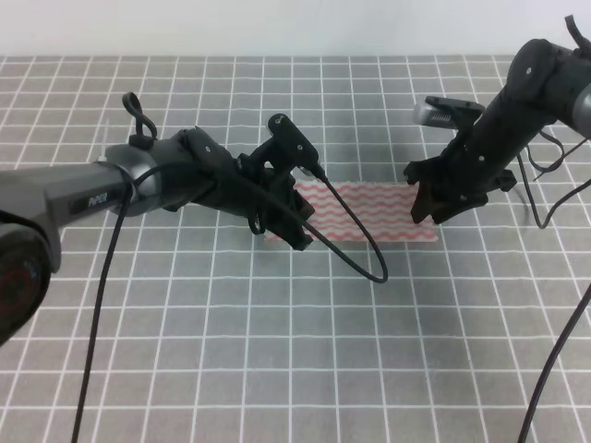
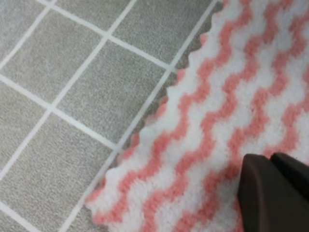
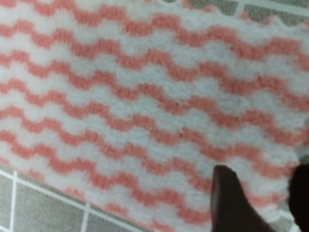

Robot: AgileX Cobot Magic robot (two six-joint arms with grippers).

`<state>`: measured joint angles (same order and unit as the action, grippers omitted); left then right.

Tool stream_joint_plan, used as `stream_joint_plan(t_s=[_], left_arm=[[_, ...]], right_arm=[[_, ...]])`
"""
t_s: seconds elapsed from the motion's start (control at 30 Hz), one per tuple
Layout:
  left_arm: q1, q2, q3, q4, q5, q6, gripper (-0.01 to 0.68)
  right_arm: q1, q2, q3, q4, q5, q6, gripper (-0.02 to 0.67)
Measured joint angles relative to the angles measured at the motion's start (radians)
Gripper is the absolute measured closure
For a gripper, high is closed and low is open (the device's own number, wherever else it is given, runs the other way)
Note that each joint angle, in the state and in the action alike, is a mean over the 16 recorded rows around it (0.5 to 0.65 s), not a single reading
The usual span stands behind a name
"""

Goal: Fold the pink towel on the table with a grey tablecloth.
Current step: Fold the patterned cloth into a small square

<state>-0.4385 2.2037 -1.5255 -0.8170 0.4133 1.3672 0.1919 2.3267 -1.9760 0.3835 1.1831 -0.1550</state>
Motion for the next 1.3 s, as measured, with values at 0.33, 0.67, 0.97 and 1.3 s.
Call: stream_joint_plan(t_s=[0.33, 0.67, 0.97, 1.3], left_arm=[[-0.001, 0.000, 0.001, 0.007, 0.004, -0.002, 0.667], [-0.002, -0.001, 0.001, 0.032, 0.005, -0.020, 0.667], [-0.002, -0.001, 0.002, 0.076, 0.006, -0.048, 0.667], [-0.002, -0.012, 0.002, 0.082, -0.004, -0.055, 0.667]], right_arm=[[0.017, 0.005, -0.001, 0.001, -0.022, 0.001, 0.470], [0.025, 0.008, -0.031, -0.005, -0.019, 0.000, 0.617], [0.026, -0.004, -0.107, 0.032, 0.017, -0.024, 0.656], [0.032, -0.016, -0.150, 0.140, 0.035, -0.082, 0.658]])
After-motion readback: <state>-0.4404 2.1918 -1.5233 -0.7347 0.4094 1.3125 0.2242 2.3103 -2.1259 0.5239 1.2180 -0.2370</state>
